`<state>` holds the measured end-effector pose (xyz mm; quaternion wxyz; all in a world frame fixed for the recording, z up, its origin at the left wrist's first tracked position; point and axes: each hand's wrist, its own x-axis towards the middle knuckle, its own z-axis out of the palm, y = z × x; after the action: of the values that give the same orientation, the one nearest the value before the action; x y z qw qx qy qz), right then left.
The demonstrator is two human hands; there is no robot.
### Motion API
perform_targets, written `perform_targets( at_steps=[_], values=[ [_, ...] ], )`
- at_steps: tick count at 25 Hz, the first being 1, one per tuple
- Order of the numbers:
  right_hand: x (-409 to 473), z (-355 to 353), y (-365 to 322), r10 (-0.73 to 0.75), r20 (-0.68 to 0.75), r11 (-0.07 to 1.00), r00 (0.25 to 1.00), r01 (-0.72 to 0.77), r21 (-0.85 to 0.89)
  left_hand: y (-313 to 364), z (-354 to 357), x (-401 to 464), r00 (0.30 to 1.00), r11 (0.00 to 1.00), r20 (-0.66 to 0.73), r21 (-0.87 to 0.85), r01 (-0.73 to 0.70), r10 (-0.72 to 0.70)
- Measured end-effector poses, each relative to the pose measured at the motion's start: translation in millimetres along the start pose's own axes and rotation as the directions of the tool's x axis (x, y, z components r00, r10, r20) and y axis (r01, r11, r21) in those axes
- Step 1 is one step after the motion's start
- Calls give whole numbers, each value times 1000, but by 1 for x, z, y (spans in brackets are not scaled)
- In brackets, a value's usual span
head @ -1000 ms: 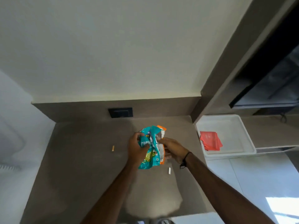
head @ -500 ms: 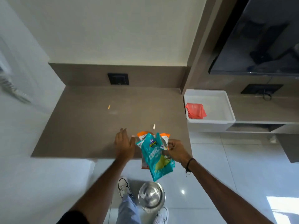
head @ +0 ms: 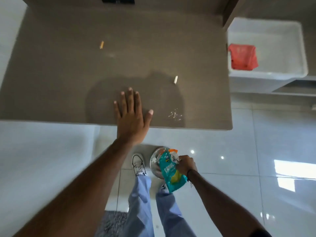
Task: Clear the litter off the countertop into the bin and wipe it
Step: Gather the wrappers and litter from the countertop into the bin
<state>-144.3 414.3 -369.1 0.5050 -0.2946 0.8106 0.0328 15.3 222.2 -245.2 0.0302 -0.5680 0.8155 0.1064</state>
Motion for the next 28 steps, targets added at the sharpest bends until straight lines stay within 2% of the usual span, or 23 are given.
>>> perform_targets(
  at_steps=[4,9,14,17,20,23,25,27,28],
  values=[
    [45,36,10,72,34,996,997,-70,-52,-4,11,3,997,997,-74,73,-5,11],
    [57,45,7,170,60,985,984,-169,-17,-8,13,6,995,996,-96,90,-12,21],
    [-7,22,-3,71,-22,997,997,-71,-1,-3,0,3,999,999,-37,51,-15,17],
    [-58,-9,-18,-73,-145,992,987,87,90,-2,-10,3,999,1000,49,-9,-9,10],
    [-100,-46,-46,-315,-344,931,885,359,72,-1,-20,7,990,997,142,-83,4,8],
    [-127,-84,-88,-516,-549,806,658,590,-51,-7,-39,5,987,991,153,-134,-20,41],
    [-129,-113,-126,-554,-641,735,530,674,-77,-16,-55,9,991,988,119,-144,-47,64],
    [-120,-143,-166,-516,-703,732,489,678,-65,-25,-70,22,991,987,92,-140,-85,99],
    [-112,-159,-186,-469,-716,757,517,653,-24,-30,-77,33,991,985,75,-143,-96,108]
  ],
)
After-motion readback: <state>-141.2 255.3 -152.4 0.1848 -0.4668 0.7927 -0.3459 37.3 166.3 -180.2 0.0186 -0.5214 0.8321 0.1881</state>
